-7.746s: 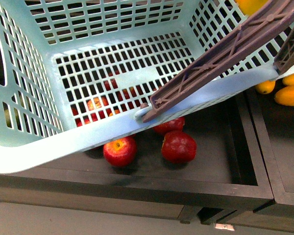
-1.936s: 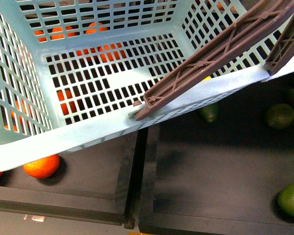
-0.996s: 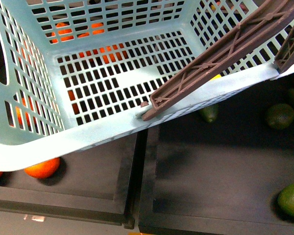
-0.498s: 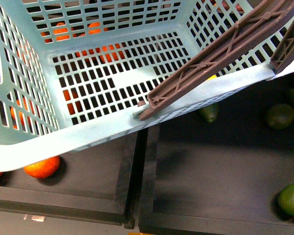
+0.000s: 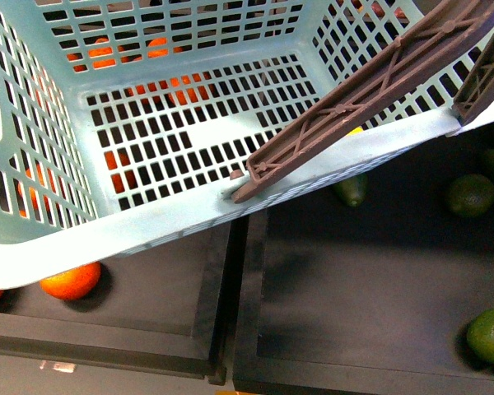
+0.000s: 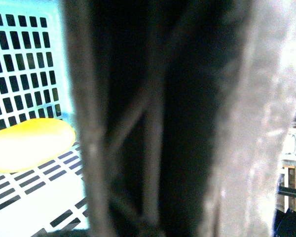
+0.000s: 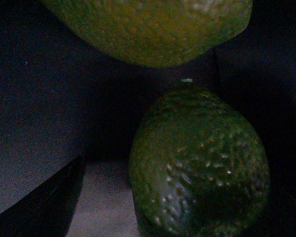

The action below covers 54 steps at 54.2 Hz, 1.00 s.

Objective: Pick mango and avocado into basket

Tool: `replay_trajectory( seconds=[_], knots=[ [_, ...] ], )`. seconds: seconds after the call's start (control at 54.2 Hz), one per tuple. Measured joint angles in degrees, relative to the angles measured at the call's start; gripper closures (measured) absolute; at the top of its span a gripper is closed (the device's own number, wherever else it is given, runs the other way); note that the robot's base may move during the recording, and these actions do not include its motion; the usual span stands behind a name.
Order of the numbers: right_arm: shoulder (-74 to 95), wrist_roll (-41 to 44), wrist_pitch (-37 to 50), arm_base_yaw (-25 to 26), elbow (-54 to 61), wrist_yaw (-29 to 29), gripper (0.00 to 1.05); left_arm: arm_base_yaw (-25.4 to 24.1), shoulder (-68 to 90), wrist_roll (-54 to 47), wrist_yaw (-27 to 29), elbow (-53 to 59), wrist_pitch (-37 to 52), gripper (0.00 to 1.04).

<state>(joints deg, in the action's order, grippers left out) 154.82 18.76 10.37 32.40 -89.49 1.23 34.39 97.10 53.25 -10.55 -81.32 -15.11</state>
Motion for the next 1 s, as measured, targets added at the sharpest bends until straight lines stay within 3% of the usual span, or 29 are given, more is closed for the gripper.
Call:
replay_trajectory(
  seconds=[0.387, 0.59, 0.996],
  knots=[
    [0.09, -0.22, 0.13, -0.2, 0.0, -0.33, 0.48, 0.02, 0.0, 0.02, 0.0, 0.0, 0.0, 0.92],
    [-1.64, -1.29, 1.86, -0.09, 2.84, 2.12, 0.51, 0.0, 0.0, 0.02, 0.02, 0.0, 0.0, 0.92],
    [-30.01, -4.83, 11.3, 0.52, 27.91, 17.88, 0.52, 0.0, 0.0, 0.07, 0.02, 0.0, 0.0, 0.92]
  ],
)
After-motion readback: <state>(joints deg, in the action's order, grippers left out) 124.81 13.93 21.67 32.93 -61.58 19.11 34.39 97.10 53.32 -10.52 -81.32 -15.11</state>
